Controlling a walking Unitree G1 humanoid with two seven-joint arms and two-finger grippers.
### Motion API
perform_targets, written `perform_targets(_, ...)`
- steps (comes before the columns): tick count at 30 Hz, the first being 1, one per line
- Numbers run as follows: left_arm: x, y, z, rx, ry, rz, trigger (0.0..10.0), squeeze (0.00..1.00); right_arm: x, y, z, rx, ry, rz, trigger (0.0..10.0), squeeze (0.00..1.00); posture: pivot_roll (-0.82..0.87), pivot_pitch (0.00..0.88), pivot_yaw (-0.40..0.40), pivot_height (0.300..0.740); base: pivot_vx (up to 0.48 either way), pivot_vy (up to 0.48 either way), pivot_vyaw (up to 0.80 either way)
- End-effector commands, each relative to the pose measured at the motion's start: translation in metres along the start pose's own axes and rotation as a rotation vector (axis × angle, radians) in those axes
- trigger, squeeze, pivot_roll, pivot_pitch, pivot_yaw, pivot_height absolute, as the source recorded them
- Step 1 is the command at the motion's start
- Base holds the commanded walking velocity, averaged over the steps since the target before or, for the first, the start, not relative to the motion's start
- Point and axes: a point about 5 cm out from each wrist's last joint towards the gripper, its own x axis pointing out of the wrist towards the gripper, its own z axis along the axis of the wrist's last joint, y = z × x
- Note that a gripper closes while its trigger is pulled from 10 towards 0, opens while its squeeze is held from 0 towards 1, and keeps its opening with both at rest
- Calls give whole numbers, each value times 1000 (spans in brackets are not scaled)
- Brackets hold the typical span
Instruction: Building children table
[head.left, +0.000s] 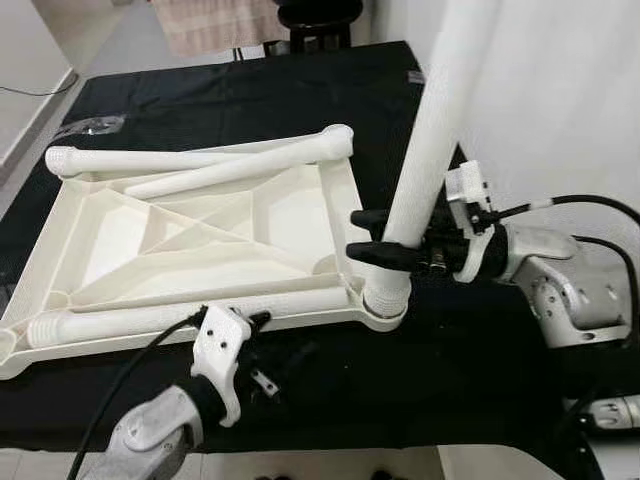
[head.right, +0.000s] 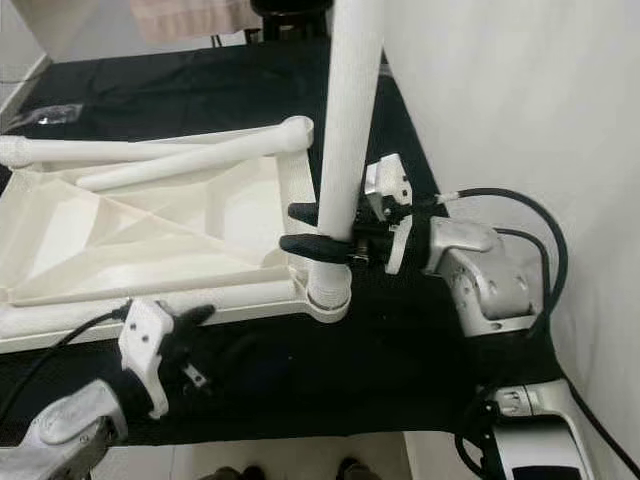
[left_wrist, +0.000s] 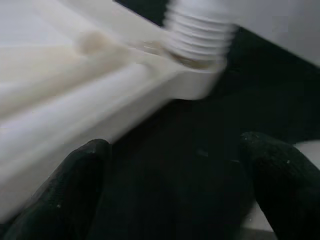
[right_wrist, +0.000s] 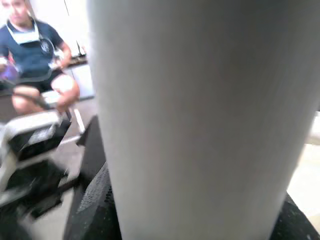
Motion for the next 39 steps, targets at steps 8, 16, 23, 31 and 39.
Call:
perform_targets(8, 1, -9, -5, -8, 34, -37, 10000, 0, -5, 4, -5, 47, -27, 43, 10000, 0, -12, 256, 54, 740, 0, 0, 0)
perform_targets(16, 4, -5, -4, 3, 39, -45, 10000, 0, -9, -12, -27, 13, 119, -131, 10000, 0, -13, 260, 68, 740, 0, 0, 0)
perform_targets(23, 3, -5, -4, -8, 36, -47, 10000, 0, -15, -10, -22, 43, 73, -96, 10000, 0, -15, 268, 70, 740, 0, 0, 0)
perform_targets(31, 2, -3, -3, -20, 27, -49, 10000, 0, -24, -1, -24, 83, 117, 32, 10000, 0, -15, 281, 69, 740, 0, 0, 0)
perform_targets(39, 1, 2, -2, -23, 20, -45, 10000, 0, -15, 6, -28, 59, 255, 185, 10000, 0, -29, 290, 80, 740, 0, 0, 0)
